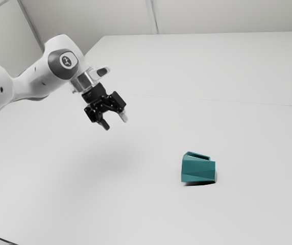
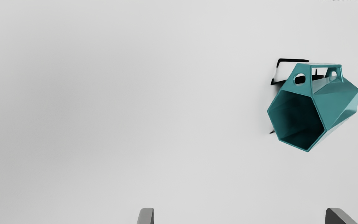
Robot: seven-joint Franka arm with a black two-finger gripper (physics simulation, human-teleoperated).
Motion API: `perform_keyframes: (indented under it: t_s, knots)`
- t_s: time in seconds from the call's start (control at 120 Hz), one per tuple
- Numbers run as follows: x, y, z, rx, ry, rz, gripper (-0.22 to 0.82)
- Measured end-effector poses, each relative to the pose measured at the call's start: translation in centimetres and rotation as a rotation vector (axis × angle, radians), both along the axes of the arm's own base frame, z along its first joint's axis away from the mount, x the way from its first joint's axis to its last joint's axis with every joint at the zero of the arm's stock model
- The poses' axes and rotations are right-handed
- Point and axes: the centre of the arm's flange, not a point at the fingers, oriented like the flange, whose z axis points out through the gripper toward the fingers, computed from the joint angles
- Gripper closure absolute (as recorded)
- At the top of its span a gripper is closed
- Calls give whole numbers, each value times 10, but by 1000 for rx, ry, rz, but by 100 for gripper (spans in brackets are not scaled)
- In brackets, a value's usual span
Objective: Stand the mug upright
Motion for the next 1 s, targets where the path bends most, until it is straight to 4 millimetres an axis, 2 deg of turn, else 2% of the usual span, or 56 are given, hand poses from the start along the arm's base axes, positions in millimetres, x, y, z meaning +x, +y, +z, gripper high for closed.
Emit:
perform_keyframes:
  t_s: [0.125,0.342,0.575,0.825,1.0]
  knots:
    - [7,-26,-33,-65,26,31,0]
    - [18,-60,-77,-163,70,97,0]
    - [11,-103,-114,-249,134,138,0]
    - [3,-137,-135,-322,180,187,0]
    - [0,-158,-141,-362,196,200,0]
